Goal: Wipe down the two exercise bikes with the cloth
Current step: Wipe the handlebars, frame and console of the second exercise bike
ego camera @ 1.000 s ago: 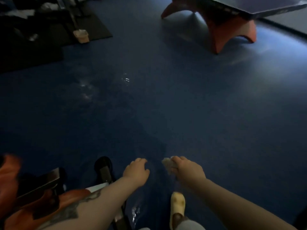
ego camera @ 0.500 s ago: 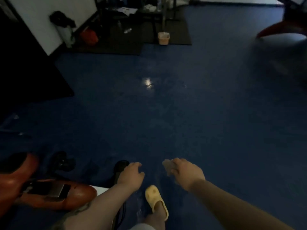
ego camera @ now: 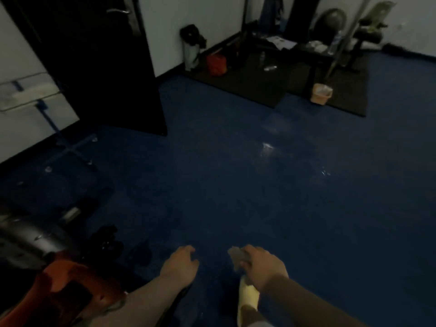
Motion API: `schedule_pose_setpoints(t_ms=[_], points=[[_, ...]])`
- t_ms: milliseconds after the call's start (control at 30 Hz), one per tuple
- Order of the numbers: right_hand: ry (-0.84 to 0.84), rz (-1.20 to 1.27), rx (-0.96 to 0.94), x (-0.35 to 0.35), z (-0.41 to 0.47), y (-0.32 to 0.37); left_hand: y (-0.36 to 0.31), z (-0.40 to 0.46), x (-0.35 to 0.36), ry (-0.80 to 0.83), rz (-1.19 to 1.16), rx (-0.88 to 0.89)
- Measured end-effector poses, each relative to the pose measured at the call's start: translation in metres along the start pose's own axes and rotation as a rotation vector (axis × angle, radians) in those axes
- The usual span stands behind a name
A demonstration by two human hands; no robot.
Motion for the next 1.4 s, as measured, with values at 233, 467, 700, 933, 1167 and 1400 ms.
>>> schedule_pose_setpoints(t_ms=[233,467,700,933,1167,1400], points=[[0.013,-0.094,-0.298,-0.083,0.135,0.033,-0.019,0.082,-0.061,-0.236,-0.188,-0.148],[-0.001,-0.276,-0.548,-0.166,0.248,0.097,-0.033,0.111,-0.128,-0.519,-0.397,-0.315],[0.031,-0.333,-0.803,-0.186,0.305,0.223,-0.003,0.127,-0.191,-0.697,-0.503,-0.446],[0.039,-0.402,-0.920,-0.218,0.364,0.319,0.030,0.172,-0.269,-0.770,-0.583,-0.511],[0.015,-0.406,-1.000,-0.256,0.416,0.420,0.051,0.197,-0.372,-0.876,-0.608,-0.522],[0.028,-0.382,-1.180,-0.272,0.441,0.559,0.094,0.195,-0.472,-1.092,-0.641,-0.599]])
Point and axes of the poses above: each hand's wrist, its own z-axis towards the middle knuckle, its own x-axis out of the palm, y = z × x, the point moved 8 cm from there along z, towards the middle knuckle, and after that the axes turned 14 degrees about -z, right-handed, at the moved point
